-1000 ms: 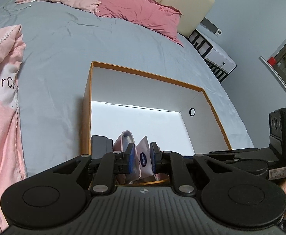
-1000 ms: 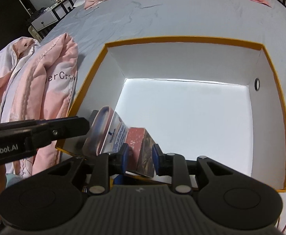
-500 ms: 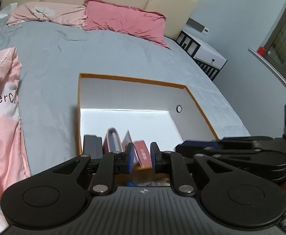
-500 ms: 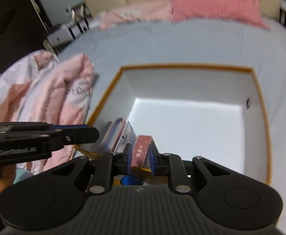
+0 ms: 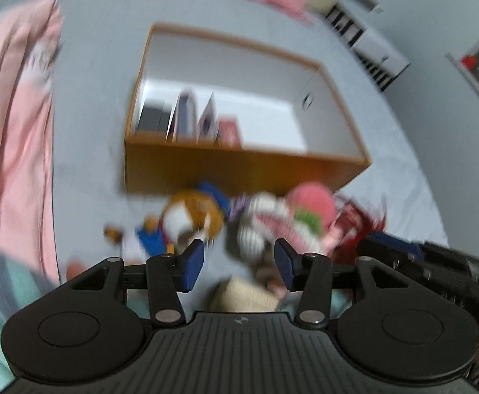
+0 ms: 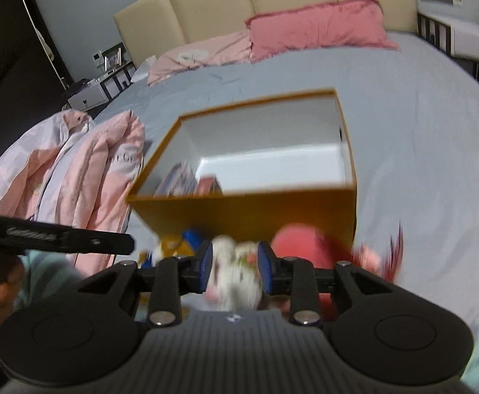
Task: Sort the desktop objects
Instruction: 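Move both grippers back to the toys beside the box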
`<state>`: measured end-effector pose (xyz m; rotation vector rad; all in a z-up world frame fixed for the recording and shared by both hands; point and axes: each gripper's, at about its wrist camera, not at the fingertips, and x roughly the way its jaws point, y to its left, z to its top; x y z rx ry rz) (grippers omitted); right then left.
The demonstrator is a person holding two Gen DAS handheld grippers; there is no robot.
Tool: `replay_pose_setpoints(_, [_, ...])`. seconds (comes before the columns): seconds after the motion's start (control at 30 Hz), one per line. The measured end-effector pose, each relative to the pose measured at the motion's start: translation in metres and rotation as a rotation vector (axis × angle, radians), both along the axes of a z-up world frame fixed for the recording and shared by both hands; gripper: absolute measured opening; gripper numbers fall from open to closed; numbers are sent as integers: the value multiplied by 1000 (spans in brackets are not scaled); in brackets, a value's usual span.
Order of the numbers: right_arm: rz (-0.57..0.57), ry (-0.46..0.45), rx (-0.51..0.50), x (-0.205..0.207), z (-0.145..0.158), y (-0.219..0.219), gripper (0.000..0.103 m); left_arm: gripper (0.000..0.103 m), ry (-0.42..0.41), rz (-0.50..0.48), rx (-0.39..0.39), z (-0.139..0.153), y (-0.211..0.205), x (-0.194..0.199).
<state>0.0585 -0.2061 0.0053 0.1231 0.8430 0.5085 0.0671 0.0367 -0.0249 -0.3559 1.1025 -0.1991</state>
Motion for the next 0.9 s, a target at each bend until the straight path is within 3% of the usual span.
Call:
replay_pose_setpoints(0.17, [-1,62,-100,-18,-38,8,26,55,151,89,-34,-24,-7,-8])
replay_pose_setpoints(0.53, [45,54,-118,-18,-68,22,25,55,234,147,11,-42,-26,-12])
replay_pose_setpoints(0.73, [61,44,-84,-19,-73,23,25,55,290,270,-88,-53,-24,-10])
replay_pose_setpoints(0.9, [57,23,-126,-14,-79,33,25,55,325,332,-152,-63,-25,-13])
